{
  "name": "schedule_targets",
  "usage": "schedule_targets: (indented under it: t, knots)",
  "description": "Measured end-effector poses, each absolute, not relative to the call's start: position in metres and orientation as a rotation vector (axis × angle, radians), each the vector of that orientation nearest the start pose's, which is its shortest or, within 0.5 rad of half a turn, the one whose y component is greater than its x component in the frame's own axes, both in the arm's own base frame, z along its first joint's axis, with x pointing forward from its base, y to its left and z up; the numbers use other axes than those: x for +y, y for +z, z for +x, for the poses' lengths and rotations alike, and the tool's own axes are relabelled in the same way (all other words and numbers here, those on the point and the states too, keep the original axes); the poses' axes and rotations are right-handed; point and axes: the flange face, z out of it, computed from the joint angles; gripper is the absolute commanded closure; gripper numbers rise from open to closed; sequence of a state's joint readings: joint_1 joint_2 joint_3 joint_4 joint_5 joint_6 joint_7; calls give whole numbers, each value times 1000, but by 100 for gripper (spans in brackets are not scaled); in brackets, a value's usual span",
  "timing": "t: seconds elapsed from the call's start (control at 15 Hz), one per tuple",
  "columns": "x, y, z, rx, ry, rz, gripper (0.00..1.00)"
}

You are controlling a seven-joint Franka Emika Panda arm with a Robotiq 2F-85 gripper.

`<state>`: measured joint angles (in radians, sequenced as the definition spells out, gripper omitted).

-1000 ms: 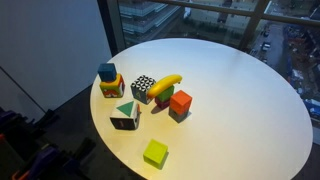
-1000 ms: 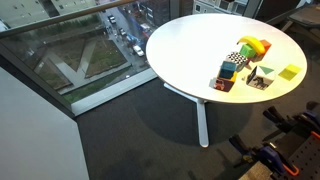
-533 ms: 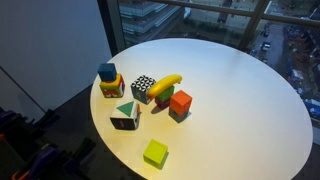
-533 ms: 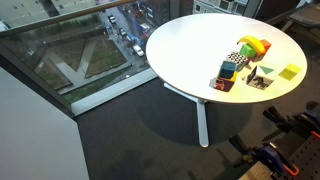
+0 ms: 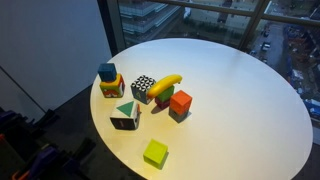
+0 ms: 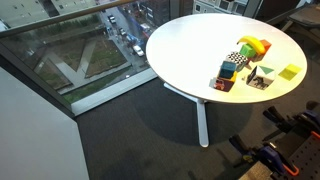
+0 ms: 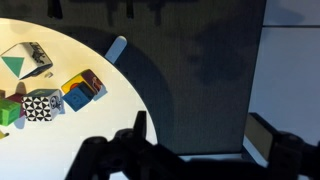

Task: Put the blue block on the orange block

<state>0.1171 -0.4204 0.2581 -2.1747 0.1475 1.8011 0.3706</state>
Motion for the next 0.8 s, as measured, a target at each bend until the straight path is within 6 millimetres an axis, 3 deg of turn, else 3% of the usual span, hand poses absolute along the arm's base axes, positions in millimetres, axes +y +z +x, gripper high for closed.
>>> schedule_targets:
  t: [0.47,0.8]
  knots:
    - [183,555,396,73,-25,-3091,0]
    - [171,556,398,105,-26,-3082,0]
